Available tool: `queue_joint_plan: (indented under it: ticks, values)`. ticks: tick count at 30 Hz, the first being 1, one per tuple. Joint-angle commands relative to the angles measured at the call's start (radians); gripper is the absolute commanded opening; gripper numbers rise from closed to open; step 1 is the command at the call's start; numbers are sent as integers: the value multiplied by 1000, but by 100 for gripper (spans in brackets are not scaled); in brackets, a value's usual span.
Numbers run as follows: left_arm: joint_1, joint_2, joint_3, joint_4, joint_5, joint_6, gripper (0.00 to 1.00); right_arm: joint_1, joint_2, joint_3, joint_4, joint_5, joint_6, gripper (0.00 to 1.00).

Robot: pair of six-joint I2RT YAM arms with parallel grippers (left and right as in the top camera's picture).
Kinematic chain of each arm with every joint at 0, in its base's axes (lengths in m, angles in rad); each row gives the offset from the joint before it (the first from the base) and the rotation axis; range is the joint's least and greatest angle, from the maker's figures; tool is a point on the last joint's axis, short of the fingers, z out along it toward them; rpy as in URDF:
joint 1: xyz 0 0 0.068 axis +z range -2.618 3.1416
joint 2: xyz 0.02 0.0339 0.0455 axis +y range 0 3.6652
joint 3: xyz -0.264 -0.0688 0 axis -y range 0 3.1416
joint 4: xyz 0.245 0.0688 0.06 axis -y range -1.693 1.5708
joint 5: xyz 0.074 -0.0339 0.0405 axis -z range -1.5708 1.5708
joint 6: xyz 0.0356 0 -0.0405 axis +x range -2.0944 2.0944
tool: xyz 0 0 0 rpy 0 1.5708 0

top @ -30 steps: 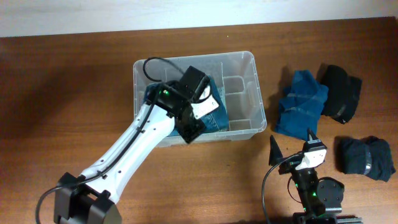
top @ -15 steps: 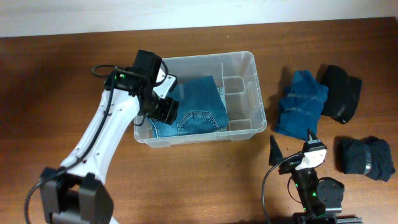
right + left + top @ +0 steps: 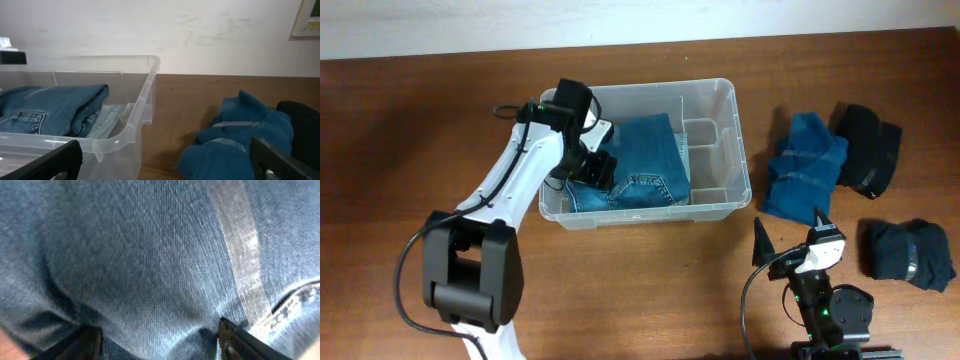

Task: Pack container
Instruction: 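Withdraw the left arm and move the right gripper to the denim item, then grasp the folded dark-blue denim item with the right gripper and lift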

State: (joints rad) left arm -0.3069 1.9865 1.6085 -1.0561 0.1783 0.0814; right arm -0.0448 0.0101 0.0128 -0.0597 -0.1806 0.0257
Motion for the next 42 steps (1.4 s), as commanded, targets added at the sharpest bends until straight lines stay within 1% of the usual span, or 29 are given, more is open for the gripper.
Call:
queue_joint_plan:
  ticks: [1,5,6,8,9,11,12,15,17,20,21,22,24,27,29,31,33,35,38,40,42]
  values:
    - [0,-11,183,-103,-18,23,77,6,-6,-7,-4,9,6,98]
    - [1,-37,455,-256,-18,25,86,6,-6,-7,-3,9,5,99]
    - [2,-40,533,-287,-18,25,95,6,-6,-7,12,10,5,98]
    - [6,-40,638,-325,-19,25,99,5,-7,-7,55,-10,22,99]
    - [16,-40,703,-341,-26,26,99,5,-7,-4,84,-44,24,98]
    - [38,-40,754,-351,-60,29,99,5,-5,28,68,-44,34,98]
    - [63,-40,771,-351,-98,28,99,5,3,65,47,-44,36,99]
    - [134,-38,772,-351,-116,28,99,4,59,174,-19,-44,35,99]
    - [194,-32,768,-340,-122,28,99,4,152,281,-67,-43,35,99]
    - [310,-20,767,-309,-131,24,99,4,393,544,-201,-18,35,98]
    - [331,-18,767,-306,-130,24,99,4,432,587,-227,-8,34,98]
    - [362,-18,767,-306,-130,24,99,4,544,710,-305,16,33,99]
    - [423,-16,766,-307,-130,24,99,4,797,992,-516,99,31,98]
    - [466,-16,763,-309,-130,24,99,4,994,1202,-658,158,31,98]
    - [483,-16,763,-310,-130,24,99,4,1121,1311,-716,203,32,98]
    - [500,-13,763,-309,-131,24,99,4,1234,1373,-769,252,31,98]
    - [513,-7,763,-311,-131,25,99,-11,1311,1382,-784,309,37,98]
    - [532,7,763,-317,-131,25,100,-61,1379,1382,-822,306,121,98]
    - [550,35,762,-325,-131,24,99,-149,1477,1381,-898,257,224,98]
    - [554,63,762,-325,-131,24,99,-193,1542,1381,-931,188,226,99]
    - [554,93,762,-325,-131,25,99,-217,1618,1381,-948,164,226,99]
